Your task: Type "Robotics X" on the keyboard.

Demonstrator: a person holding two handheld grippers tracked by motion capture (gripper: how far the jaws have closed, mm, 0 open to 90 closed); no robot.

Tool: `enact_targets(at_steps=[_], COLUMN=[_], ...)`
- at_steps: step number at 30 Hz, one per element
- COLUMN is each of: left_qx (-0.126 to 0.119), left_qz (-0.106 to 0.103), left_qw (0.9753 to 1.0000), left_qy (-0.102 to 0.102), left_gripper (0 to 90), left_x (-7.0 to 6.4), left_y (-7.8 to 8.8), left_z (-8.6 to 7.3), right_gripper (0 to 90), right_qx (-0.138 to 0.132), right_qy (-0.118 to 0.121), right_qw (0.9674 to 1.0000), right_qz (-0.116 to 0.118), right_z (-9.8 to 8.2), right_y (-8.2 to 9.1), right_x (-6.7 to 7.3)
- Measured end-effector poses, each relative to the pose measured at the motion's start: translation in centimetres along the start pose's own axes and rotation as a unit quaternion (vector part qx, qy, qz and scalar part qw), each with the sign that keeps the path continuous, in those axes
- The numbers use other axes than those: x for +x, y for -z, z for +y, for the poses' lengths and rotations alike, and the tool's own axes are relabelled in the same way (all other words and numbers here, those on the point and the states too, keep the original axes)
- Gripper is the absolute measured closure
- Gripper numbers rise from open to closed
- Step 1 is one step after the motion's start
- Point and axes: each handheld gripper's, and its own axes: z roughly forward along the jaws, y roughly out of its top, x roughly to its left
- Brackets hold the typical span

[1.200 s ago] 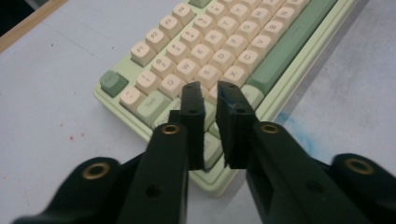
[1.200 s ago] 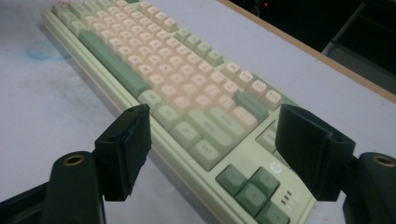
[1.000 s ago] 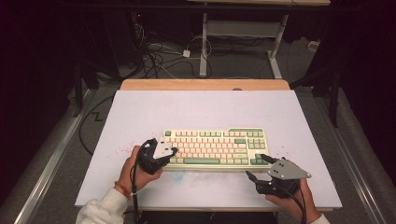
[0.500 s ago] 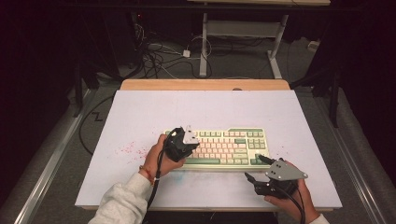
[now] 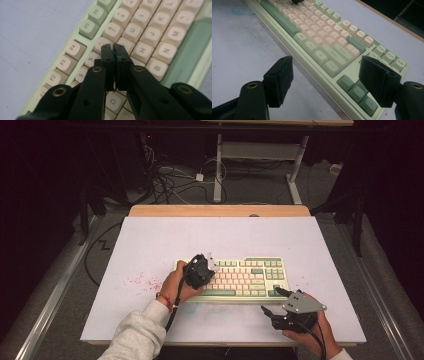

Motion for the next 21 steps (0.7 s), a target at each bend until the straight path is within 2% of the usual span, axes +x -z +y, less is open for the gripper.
enact_targets(at_steps=[3, 5, 9, 21], left_qx=[-0.002, -0.021, -0.052, -0.092], left_qz=[0.005, -0.001, 0.004, 0.015], left_qw=[1.0, 0.9998, 0.9986, 0.9956], left_qy=[-0.007, 0.002, 0.007, 0.001], left_gripper=[85.6, 85.2, 84.5, 75.8], left_x=[-0.1, 0.1, 0.3, 0.8], left_y=[0.3, 0.9, 2.4, 4.7], left_z=[0.1, 0.1, -0.2, -1.9], right_gripper=[28.3, 28.3, 28.3, 28.4], right_qx=[0.001, -0.002, -0.005, -0.01], right_qy=[0.005, 0.006, 0.003, 0.005], right_qw=[1.0, 1.0, 1.0, 0.9999], right_qz=[0.0, -0.002, -0.004, -0.006], right_z=[0.0, 0.1, 0.1, 0.2], right_y=[0.0, 0.1, 0.3, 0.4], right_x=[0.1, 0.1, -0.1, -0.1])
